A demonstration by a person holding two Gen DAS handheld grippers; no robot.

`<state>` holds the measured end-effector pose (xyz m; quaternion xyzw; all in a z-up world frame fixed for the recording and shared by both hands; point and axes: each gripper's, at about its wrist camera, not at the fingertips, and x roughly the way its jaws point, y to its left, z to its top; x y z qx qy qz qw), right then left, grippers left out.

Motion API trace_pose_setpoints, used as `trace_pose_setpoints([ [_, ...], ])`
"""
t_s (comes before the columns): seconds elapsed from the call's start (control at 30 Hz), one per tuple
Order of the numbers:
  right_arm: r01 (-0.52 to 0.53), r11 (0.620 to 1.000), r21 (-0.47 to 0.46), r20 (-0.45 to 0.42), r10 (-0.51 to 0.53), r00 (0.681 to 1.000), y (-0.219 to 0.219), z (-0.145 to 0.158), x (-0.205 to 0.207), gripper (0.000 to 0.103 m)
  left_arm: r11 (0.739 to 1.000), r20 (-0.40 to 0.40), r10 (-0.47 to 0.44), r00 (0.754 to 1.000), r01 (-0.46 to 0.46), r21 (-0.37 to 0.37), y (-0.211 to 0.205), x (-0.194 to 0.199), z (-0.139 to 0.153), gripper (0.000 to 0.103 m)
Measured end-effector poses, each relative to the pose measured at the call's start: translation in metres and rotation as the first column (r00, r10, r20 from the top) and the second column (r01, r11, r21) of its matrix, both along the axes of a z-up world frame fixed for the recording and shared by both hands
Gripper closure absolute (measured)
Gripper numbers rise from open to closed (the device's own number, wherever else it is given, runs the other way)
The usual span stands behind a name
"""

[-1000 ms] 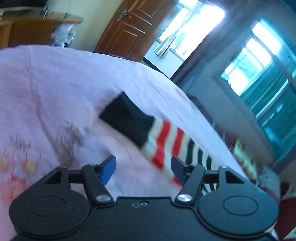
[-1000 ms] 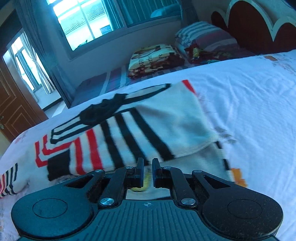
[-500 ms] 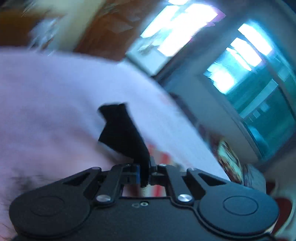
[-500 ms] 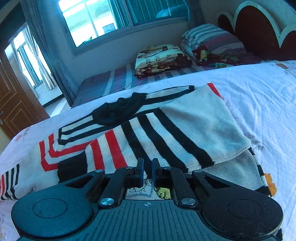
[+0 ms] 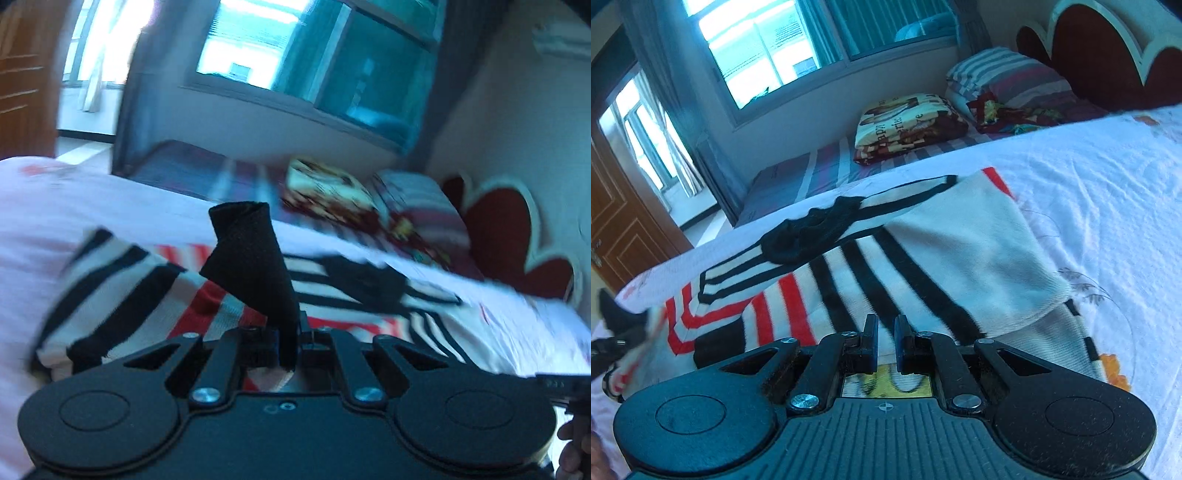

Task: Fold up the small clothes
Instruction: 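Lay the held sleeve across the sweater body and open the left gripper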

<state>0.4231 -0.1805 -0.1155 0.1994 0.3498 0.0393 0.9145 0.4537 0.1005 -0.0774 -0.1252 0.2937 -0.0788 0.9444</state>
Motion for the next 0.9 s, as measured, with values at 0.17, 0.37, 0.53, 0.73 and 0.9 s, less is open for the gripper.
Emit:
trace_pose_setpoints([
  [0.17,0.014,0.999,0.040,-0.006,-0.014,1.000,-0.029,-0.005,-0.001,0.094,0.989,-0.045,-0.102,0.994,0.106,0.105,-0.075,0.015,-0.014,0.097],
  [0.37,0.039,0.994,0.106,-0.011,-0.038,0.999,-0.072,-0.006,0.000,0.094,0.969,-0.124,-0.180,0.976,0.197,0.146,-0.142,0.028,-0.031,0.095],
  [0.53,0.013,0.991,0.136,0.000,-0.013,1.000,-0.088,-0.003,0.005,0.090,0.943,-0.085,-0.275,0.958,0.286,0.169,-0.170,0.005,-0.036,0.027],
  [0.73,-0.071,0.980,0.185,0.076,0.057,0.995,-0.079,-0.001,0.007,0.014,0.955,-0.021,-0.140,0.990,0.141,0.261,-0.107,-0.044,-0.027,0.047],
  [0.9,-0.138,0.956,0.259,0.012,0.140,0.990,-0.054,-0.014,0.030,0.035,0.922,-0.010,0.090,0.996,-0.079,0.380,-0.009,-0.067,-0.034,0.052],
])
